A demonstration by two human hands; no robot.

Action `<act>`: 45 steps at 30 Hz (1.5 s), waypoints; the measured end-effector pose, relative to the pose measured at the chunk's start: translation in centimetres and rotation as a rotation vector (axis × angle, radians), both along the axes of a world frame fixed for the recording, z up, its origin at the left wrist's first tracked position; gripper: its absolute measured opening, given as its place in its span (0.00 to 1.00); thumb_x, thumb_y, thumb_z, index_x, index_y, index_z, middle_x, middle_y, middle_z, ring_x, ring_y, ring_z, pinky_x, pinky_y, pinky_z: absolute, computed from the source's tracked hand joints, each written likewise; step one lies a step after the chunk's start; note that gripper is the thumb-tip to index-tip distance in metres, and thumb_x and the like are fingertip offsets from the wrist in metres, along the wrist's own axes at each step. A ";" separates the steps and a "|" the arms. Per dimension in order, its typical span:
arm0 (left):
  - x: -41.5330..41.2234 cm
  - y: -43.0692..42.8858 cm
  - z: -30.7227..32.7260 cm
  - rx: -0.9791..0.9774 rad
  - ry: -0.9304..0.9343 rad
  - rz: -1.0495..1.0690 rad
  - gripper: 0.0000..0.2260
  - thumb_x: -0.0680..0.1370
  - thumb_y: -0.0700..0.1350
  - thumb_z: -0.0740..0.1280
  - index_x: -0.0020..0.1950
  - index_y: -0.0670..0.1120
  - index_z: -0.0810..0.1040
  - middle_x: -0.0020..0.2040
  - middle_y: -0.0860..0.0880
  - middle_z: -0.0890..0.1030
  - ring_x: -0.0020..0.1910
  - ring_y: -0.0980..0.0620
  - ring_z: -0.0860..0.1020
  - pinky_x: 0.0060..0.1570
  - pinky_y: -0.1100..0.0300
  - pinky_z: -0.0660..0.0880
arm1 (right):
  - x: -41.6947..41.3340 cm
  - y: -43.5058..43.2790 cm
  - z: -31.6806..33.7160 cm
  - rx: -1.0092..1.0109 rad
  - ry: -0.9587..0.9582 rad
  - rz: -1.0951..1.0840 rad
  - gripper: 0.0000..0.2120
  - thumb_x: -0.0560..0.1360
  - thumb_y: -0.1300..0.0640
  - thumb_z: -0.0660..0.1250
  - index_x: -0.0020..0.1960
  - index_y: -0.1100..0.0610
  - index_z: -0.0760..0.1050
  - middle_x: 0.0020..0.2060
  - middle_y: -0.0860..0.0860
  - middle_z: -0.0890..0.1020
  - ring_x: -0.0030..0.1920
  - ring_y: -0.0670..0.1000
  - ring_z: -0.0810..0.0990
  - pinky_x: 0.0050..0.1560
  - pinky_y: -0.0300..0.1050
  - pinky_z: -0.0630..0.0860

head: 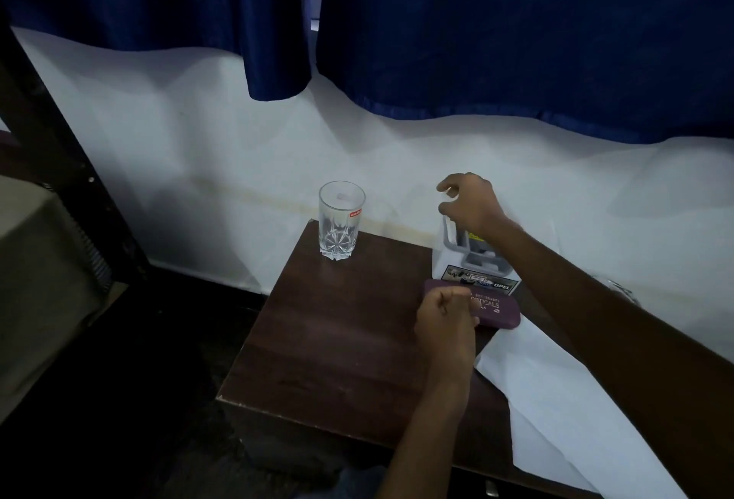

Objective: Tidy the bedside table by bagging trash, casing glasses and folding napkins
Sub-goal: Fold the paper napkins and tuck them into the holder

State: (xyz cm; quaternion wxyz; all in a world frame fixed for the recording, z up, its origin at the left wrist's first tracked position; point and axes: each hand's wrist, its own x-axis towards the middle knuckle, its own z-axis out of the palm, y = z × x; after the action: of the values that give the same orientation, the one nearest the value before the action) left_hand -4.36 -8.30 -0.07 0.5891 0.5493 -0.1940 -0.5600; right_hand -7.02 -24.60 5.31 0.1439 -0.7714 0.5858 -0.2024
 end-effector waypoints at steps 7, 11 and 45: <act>-0.1 -0.2 -0.2 0.008 -0.009 0.001 0.07 0.77 0.41 0.60 0.46 0.47 0.78 0.42 0.49 0.82 0.24 0.65 0.75 0.29 0.71 0.69 | -0.9 -0.3 0.1 0.264 -0.221 -0.068 0.18 0.71 0.67 0.69 0.61 0.63 0.73 0.41 0.55 0.76 0.30 0.49 0.77 0.28 0.34 0.75; 0.1 -0.1 -0.1 0.003 -0.005 -0.009 0.08 0.77 0.40 0.59 0.47 0.47 0.78 0.42 0.50 0.82 0.29 0.61 0.76 0.26 0.74 0.70 | -1.8 0.1 0.3 0.215 -0.348 -0.094 0.19 0.72 0.63 0.69 0.62 0.61 0.72 0.40 0.56 0.78 0.32 0.53 0.78 0.41 0.47 0.80; -3.8 0.6 -7.1 -0.032 -1.225 -0.604 0.14 0.77 0.42 0.60 0.58 0.53 0.79 0.60 0.52 0.73 0.60 0.49 0.69 0.55 0.64 0.62 | -23.6 13.3 -9.0 0.262 -0.549 -0.659 0.06 0.69 0.66 0.64 0.36 0.64 0.78 0.35 0.59 0.81 0.36 0.55 0.76 0.38 0.45 0.72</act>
State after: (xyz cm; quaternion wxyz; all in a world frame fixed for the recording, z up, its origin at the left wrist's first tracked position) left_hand -8.12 -7.69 -7.21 0.1991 0.6803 -0.6453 -0.2850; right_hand -30.61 -11.29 -3.72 0.3183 -0.4366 0.7611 -0.3589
